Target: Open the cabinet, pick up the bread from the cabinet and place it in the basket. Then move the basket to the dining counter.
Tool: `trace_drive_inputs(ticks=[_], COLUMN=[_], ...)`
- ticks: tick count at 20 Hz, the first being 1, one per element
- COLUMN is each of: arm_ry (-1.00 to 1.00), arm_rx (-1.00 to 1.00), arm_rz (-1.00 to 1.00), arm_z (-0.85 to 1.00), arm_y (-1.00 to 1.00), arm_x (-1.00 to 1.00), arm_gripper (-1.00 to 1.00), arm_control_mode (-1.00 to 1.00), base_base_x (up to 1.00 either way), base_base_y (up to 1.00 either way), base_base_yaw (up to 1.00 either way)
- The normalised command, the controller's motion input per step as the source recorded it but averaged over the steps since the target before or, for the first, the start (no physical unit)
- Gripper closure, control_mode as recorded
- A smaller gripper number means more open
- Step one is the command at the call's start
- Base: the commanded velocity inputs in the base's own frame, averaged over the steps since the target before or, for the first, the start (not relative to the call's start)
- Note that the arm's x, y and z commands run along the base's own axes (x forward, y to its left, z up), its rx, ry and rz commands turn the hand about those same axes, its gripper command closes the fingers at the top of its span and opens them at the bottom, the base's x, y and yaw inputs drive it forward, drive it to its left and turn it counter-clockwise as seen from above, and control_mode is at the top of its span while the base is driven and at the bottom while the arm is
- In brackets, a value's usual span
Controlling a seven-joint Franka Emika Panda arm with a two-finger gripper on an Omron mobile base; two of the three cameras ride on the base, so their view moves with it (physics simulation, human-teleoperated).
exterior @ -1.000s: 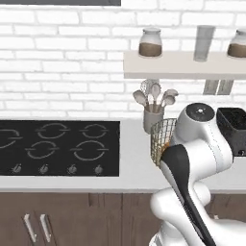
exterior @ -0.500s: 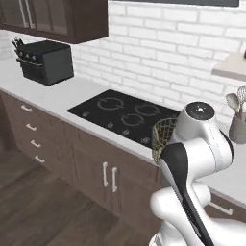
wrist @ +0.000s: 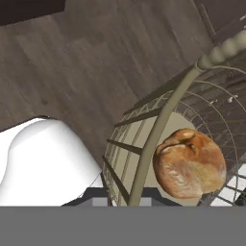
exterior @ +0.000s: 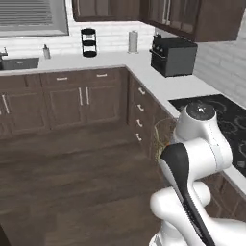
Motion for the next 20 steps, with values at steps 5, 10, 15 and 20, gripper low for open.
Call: trace_drive_inputs(ticks=[5,10,15,20], arm_ry=[0.00,0.00,0.00,0.00], arm_rx=[0.00,0.00,0.00,0.00], arm_rz=[0.00,0.00,0.00,0.00], arm_z=[0.00,0.00,0.00,0.00], arm_y=[0.00,0.00,0.00,0.00], arm_x=[0.00,0.00,0.00,0.00], arm_gripper=[1.00,1.00,1.00,1.00], arm_control_mode=[1.00,1.00,1.00,1.00], base_base_x=[-0.21,-0.14,0.00,0.23], base_base_y=[0.00,0.05,0.02,-0.03], base_base_yaw=[1.00,1.00,0.99,0.92])
